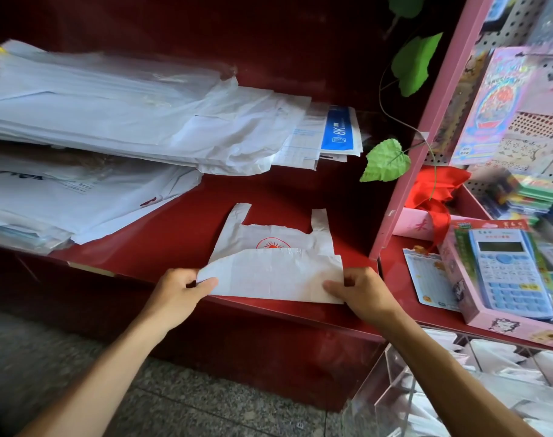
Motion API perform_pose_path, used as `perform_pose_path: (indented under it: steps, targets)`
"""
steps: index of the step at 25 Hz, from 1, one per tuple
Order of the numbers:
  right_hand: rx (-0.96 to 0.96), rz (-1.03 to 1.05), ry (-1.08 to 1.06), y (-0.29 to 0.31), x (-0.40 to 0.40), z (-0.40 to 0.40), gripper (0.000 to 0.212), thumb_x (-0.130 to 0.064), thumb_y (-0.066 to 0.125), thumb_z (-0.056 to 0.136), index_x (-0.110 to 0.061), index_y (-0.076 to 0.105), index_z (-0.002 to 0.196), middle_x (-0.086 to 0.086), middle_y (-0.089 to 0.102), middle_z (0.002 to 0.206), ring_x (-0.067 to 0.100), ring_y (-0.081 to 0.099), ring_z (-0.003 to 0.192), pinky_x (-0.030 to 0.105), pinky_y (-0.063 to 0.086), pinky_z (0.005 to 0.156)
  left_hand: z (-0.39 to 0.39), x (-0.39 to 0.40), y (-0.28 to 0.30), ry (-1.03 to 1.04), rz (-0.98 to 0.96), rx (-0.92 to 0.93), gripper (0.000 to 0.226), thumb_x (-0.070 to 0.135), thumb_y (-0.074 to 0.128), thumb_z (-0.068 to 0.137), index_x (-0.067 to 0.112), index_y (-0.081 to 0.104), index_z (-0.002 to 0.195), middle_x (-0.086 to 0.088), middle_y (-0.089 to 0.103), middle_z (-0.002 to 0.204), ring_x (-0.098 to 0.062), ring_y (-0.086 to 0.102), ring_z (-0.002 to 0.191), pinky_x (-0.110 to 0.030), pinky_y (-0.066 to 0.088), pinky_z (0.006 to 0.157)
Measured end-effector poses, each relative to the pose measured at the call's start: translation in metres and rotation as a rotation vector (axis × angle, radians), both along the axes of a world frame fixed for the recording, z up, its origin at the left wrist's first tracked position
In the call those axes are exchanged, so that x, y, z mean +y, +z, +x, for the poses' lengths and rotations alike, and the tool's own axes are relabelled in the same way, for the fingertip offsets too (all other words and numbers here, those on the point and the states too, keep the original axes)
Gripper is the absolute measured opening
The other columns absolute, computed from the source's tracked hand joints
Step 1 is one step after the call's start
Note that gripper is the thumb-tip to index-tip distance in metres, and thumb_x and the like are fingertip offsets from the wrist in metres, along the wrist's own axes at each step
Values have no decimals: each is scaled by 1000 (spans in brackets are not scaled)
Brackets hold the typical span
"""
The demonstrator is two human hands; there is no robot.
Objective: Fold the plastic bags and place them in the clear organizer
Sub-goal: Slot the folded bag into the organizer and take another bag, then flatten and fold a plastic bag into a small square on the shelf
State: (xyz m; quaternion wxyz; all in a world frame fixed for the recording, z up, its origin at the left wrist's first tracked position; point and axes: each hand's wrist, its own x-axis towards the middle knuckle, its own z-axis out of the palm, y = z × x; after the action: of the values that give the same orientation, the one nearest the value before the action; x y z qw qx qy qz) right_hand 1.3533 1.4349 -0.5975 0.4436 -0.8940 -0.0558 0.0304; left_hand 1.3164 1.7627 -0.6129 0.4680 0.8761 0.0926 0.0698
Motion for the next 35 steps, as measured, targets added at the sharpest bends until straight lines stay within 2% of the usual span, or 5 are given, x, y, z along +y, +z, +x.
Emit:
perform_pose_path:
  steps: [8, 22, 26, 30, 35]
  targets:
    - [-53, -327, -155, 2, 20, 3, 39, -23, 57, 89, -12, 42, 56, 4, 45, 56, 31, 47, 62, 32, 31, 55, 1, -14, 3, 94, 282, -111, 59, 27, 76, 81, 16, 25, 54, 4, 20, 51, -19, 20, 51, -34, 18, 52]
    - [-11, -450, -270, 3, 28, 3, 17, -21, 52, 86, -8, 54, 74, 4, 56, 73, 32, 55, 72, 30, 40, 61, 9, -23, 0, 215, 416, -47, 46, 46, 76, 78, 10, 52, 63, 2, 47, 43, -27, 54, 54, -32, 39, 58]
    - [-51, -493, -292, 6, 29, -3, 17, -23, 54, 90, -8, 57, 97, 10, 62, 95, 36, 61, 92, 32, 39, 67, 10, -26, 4, 262, 443, -1, 35, 52, 76, 77, 22, 57, 77, 7, 65, 68, -26, 65, 76, -37, 49, 73]
    - [-342, -618, -383, 13, 36, -4, 29, -22, 61, 84, -14, 50, 110, 6, 53, 106, 32, 54, 99, 41, 46, 76, 11, -37, -1, 221, 610, -292, 24, 38, 67, 86, 19, 63, 100, -4, 63, 99, -35, 58, 92, -45, 44, 78]
    - [-600, -546, 55, 2, 100, -1, 42, -17, 43, 73, -8, 66, 107, 11, 67, 109, 35, 58, 102, 43, 52, 81, 21, -82, -3, -331, 554, -472, 43, 8, 50, 80, 7, 63, 120, -8, 65, 122, -28, 63, 111, -33, 43, 99]
